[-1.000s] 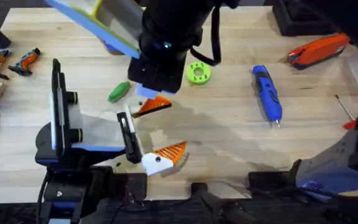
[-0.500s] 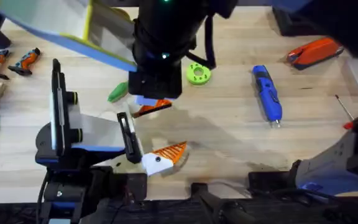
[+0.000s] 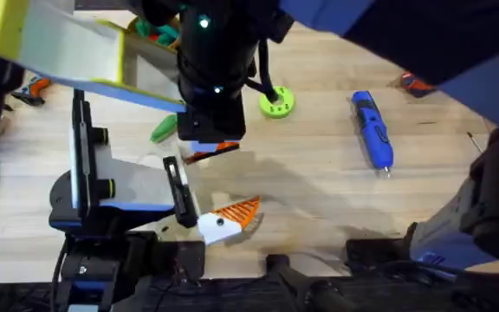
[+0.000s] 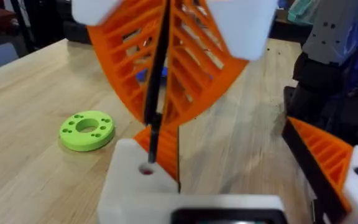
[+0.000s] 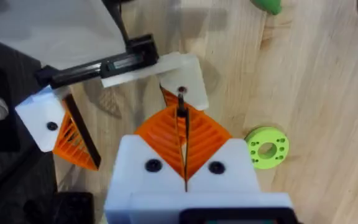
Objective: Pick up the gripper from the table and insert it into the empty holder that is missing its gripper. Then pick up a screw, insert it into the mounting hole, and use the screwdriver to tighten it. Finally, clean up the table by picking up the vegetable and placing it into the bucket.
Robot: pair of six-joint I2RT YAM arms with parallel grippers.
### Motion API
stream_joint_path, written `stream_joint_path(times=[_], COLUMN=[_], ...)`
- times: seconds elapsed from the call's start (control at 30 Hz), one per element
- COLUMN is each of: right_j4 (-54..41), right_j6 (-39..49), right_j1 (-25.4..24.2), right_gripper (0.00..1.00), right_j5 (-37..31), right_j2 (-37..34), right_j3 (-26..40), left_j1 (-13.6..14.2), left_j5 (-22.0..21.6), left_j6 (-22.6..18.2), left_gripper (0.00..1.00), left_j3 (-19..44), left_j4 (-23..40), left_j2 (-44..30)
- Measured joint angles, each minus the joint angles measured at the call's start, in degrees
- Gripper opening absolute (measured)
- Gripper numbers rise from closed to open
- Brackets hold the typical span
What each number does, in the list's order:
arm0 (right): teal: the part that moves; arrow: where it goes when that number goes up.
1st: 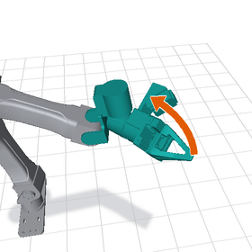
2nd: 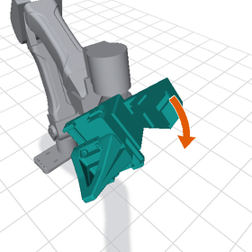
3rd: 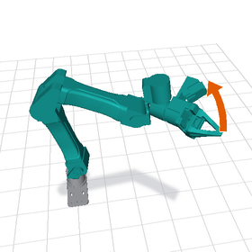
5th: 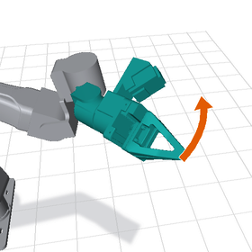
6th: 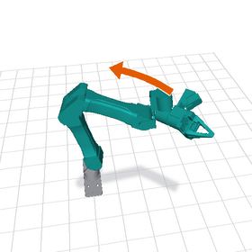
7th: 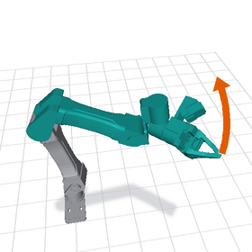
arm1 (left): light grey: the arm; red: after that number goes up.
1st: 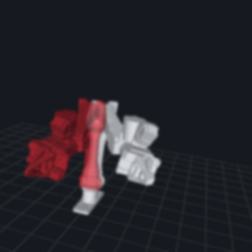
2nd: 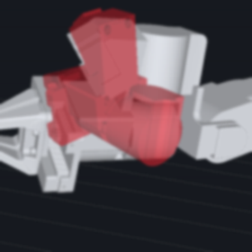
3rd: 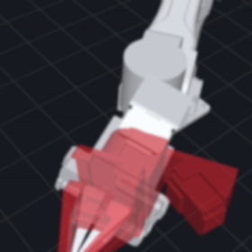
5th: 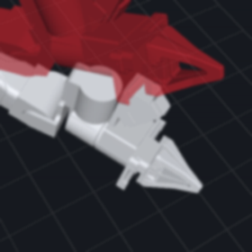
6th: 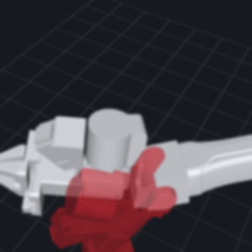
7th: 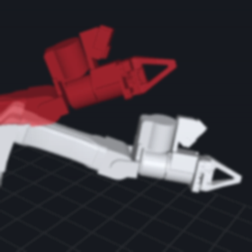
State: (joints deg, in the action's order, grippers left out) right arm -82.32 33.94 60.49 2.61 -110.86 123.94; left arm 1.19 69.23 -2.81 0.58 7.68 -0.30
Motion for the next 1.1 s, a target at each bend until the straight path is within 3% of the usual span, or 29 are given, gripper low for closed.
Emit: stream_joint_path(times=[1.1], right_j4=[0.4], right_j6=[0.4], right_j1=[0.0], right_gripper=[0.006], right_j5=[0.0], right_j2=[0.0], right_j3=[0.0], left_j1=[0.0], left_j5=[0.0], left_j6=[0.0], left_gripper=[0.986], left_j3=[0.0], left_j4=[0.0], left_j2=[0.0])
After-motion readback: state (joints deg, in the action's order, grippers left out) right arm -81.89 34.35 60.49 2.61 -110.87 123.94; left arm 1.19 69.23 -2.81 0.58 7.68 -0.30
